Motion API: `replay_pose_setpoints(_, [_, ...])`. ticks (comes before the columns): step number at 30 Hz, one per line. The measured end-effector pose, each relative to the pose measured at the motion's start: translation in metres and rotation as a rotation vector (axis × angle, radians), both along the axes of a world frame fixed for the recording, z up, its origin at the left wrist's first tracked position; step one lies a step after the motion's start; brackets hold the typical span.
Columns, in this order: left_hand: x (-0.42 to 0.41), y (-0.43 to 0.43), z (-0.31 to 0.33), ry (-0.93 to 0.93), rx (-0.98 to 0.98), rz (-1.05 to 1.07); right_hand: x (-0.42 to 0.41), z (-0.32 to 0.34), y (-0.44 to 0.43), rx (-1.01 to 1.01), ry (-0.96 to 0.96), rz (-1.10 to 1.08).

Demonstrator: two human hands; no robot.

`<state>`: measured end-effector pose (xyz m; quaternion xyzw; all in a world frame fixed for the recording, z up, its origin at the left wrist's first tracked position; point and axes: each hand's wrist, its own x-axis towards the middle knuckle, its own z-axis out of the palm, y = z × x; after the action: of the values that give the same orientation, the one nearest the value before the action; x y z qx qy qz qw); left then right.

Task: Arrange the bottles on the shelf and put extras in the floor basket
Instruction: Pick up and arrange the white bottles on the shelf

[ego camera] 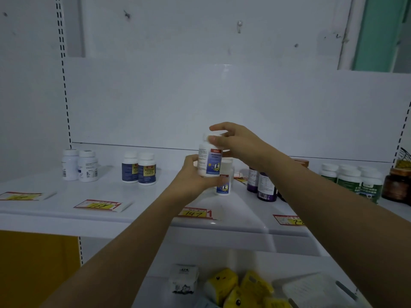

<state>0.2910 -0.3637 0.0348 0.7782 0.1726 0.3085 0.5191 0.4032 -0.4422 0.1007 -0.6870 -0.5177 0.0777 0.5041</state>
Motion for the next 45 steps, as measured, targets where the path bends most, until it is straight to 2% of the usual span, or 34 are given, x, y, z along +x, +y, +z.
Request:
replay_pose_setpoints(2, [-0.003, 0.002, 0.0, -0.007, -0.01, -0.038, 0.002, 0.001, -0.002, -0.004, 0.041, 0.047])
replay_pose_setpoints(4, [-0.004, 0.004, -0.002, -0.017, 0.014, 0.013, 0.001, 0.0, 0.0, -0.011, 0.084, 0.068])
replay_pose_setpoints(9, [0.001, 0.0, -0.003, -0.046, 0.049, 0.16, -0.005, -0.003, 0.008, -0.035, -0.048, -0.028])
replay_pose_setpoints(15, [-0.008, 0.001, 0.002, -0.003, 0.033, 0.013, -0.001, 0.002, 0.002, 0.036, 0.106, 0.064])
replay_pose_setpoints(18, [-0.009, 0.005, 0.001, 0.004, 0.055, 0.05, -0.005, -0.001, 0.002, 0.042, 0.179, 0.122])
replay_pose_setpoints(20, [-0.008, 0.008, 0.0, -0.028, 0.058, 0.083, -0.008, -0.003, 0.004, -0.01, 0.117, 0.112])
replay_pose_setpoints(22, [-0.007, 0.012, -0.002, -0.071, 0.07, 0.11, -0.012, -0.007, 0.007, -0.048, -0.042, 0.074])
replay_pose_setpoints(24, [-0.004, 0.018, -0.002, -0.121, 0.117, 0.143, -0.019, -0.011, 0.008, 0.003, -0.145, 0.07])
replay_pose_setpoints(29, [0.001, 0.027, 0.005, -0.261, 0.245, 0.198, -0.028, -0.021, 0.009, 0.162, -0.262, 0.109])
replay_pose_setpoints(33, [0.001, 0.026, 0.011, -0.252, 0.276, 0.177, -0.027, -0.017, 0.004, 0.189, -0.302, 0.076])
replay_pose_setpoints(35, [-0.001, 0.023, 0.014, -0.212, 0.186, 0.089, -0.023, -0.01, 0.001, 0.219, -0.246, 0.041])
replay_pose_setpoints(38, [-0.004, 0.018, 0.022, -0.072, 0.035, 0.002, -0.016, 0.005, -0.003, 0.215, -0.044, -0.054])
replay_pose_setpoints(42, [-0.002, 0.011, 0.031, -0.043, -0.077, -0.093, -0.007, 0.017, -0.003, -0.05, 0.092, -0.219])
replay_pose_setpoints(45, [-0.003, 0.006, 0.031, -0.023, -0.099, -0.117, -0.005, 0.016, -0.005, -0.171, 0.167, -0.274])
